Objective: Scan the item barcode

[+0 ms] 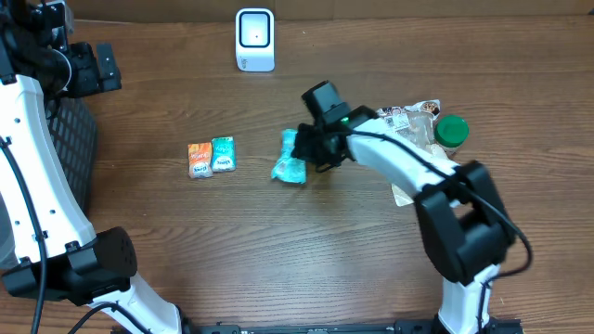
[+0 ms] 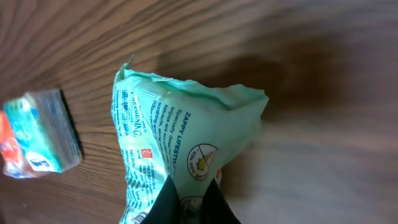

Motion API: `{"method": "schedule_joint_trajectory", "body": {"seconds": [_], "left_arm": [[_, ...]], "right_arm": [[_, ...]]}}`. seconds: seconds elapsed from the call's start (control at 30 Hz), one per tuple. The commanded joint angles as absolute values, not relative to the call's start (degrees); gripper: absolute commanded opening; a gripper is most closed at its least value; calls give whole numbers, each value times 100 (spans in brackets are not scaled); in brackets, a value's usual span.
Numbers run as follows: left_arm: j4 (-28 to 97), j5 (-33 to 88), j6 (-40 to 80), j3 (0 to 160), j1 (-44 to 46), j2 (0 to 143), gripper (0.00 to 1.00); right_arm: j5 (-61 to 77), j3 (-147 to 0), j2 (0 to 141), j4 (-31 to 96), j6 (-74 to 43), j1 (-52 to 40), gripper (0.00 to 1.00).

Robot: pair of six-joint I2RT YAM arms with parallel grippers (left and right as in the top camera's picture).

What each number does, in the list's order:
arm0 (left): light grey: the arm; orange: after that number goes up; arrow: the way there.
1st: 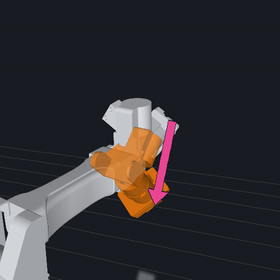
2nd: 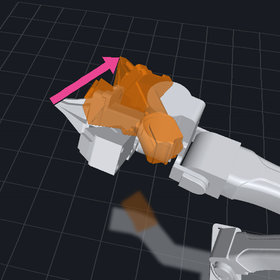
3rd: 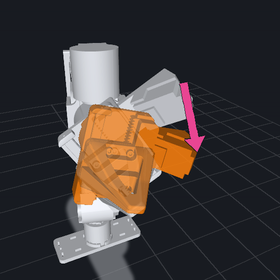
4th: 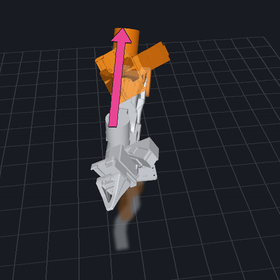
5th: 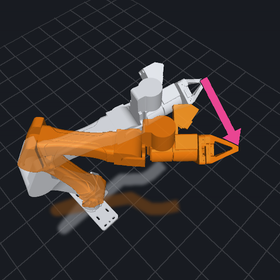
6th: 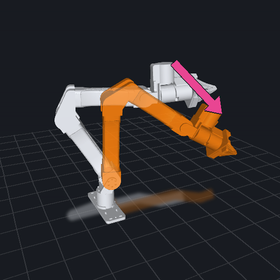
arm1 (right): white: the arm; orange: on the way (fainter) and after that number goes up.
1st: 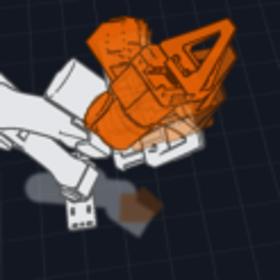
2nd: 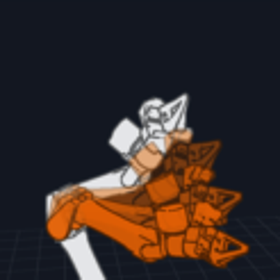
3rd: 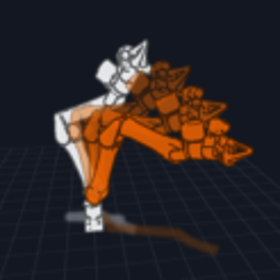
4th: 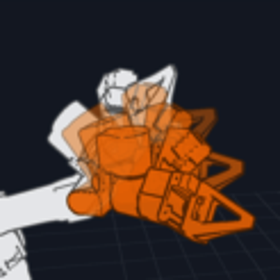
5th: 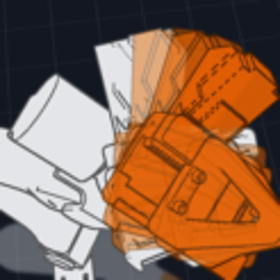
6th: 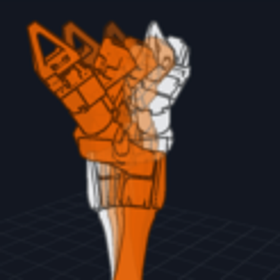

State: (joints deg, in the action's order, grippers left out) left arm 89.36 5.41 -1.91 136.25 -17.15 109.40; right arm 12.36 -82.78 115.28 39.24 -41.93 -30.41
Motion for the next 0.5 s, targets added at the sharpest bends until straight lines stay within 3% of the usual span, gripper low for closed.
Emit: {"method": "schedule_joint_trajectory", "body": {"seconds": [0.0, 0.03, 0.1, 0.13, 0.23, 0.47], "left_arm": [[8934, 580, -279, 13736, -1723, 10844, 100], [8934, 580, -279, 13736, -1723, 10844, 100], [8934, 580, -279, 13736, -1723, 10844, 99], [8934, 580, -279, 13736, -1723, 10847, 100], [8934, 580, -279, 13736, -1723, 10844, 100], [8934, 580, -279, 13736, -1723, 10844, 99]], "right_arm": [[1205, -8270, 11227, 4075, -5000, -3133, 4], [1321, -8261, 11229, 4086, -4724, -3201, 14], [1354, -8261, 11229, 4237, -3948, -3328, 69], [1354, -8274, 11229, 4370, -3623, -3352, 84], [1354, -8366, 11229, 4770, -2860, -3308, 90], [1304, -8849, 11227, 4659, 80, -2580, 87]]}}
